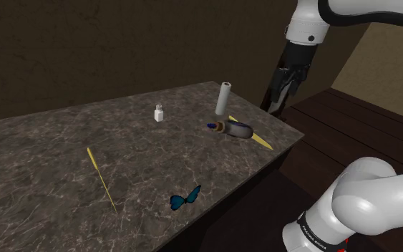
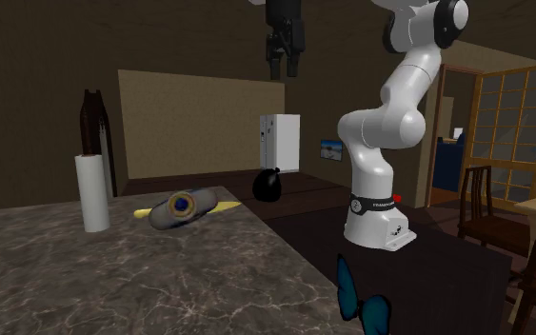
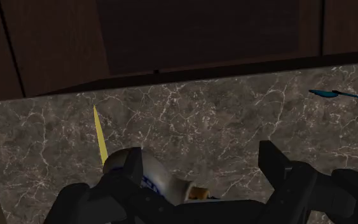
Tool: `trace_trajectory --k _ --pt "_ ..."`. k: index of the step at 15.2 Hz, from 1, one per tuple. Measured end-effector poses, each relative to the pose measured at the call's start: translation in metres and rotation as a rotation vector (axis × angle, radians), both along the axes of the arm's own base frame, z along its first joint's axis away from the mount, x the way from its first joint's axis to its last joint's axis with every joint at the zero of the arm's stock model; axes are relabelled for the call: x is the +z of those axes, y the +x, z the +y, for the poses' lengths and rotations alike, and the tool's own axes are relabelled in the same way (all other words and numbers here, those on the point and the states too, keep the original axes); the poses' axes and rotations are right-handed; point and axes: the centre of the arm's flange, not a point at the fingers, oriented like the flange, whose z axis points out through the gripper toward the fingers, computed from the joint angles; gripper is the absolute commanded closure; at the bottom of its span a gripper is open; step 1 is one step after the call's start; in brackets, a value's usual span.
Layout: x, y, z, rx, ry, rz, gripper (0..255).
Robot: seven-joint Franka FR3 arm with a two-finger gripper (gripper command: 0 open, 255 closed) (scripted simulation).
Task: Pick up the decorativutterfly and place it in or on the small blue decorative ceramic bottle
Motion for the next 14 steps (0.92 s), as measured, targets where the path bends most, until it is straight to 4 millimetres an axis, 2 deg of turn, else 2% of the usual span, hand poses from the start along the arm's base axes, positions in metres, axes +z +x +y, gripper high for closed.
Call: trace_trajectory --k 3,7,14 --pt "-0.012 0.008 0.006 0.05 0.012 0.003 0" --pt "-0.049 0.033 0.02 0.207 0.048 0.009 0" --pt "-0.114 0.071 0.067 0.501 0.116 0.019 0"
